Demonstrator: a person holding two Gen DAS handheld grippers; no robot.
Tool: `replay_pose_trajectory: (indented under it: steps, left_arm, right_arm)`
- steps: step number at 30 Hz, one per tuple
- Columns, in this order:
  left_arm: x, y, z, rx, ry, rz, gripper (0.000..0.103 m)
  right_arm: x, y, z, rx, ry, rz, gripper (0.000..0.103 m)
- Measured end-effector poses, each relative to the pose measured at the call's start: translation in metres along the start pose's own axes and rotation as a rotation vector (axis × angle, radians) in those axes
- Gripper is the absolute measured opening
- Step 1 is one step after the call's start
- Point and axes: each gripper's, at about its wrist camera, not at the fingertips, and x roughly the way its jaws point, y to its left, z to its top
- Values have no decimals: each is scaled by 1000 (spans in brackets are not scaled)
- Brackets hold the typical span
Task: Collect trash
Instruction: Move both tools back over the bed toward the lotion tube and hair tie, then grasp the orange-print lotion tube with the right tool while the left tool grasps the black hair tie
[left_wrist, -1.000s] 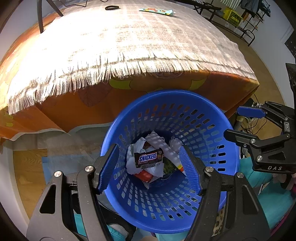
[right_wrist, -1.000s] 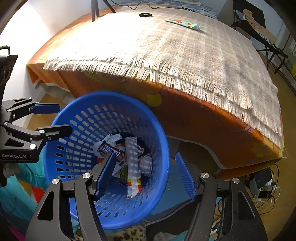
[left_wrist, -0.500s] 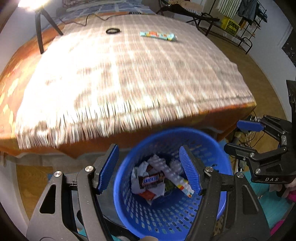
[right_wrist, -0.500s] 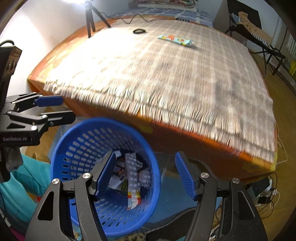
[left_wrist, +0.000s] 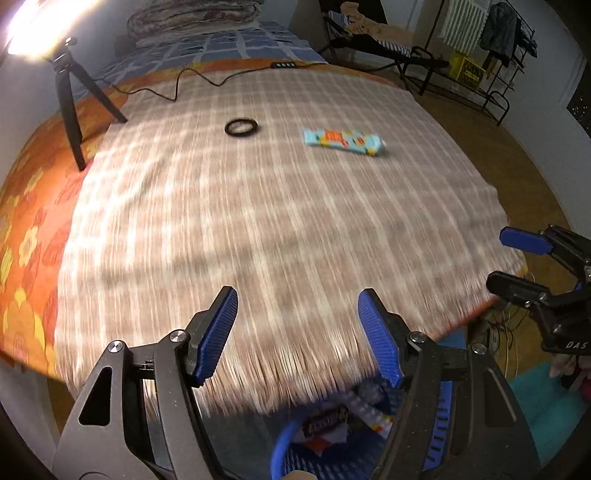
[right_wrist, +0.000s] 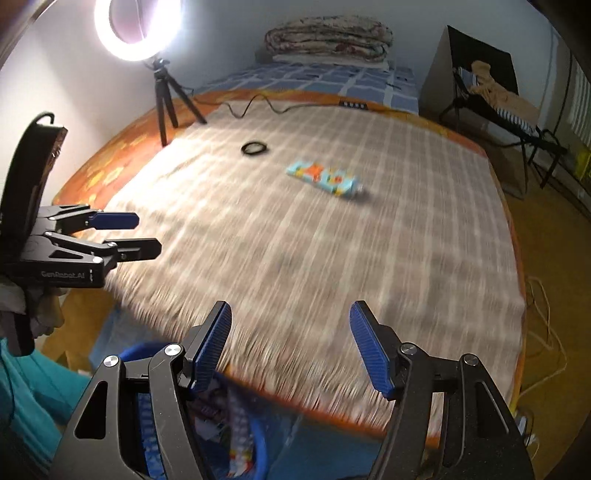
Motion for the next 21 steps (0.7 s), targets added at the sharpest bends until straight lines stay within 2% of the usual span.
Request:
replay_pose_trajectory:
  steps: [13,17,21]
  left_arm:
    - [35,37,81,-74,-94,6,70]
    - [51,45,97,-89,-95,7,70]
    - [69,54,112,-99,-89,12,70]
  right_arm:
    - [69,-31,82,-71,74,54,66]
    - [96,-43,101,-17,96,91,66]
    - [117,-55,117,33,98,91,66]
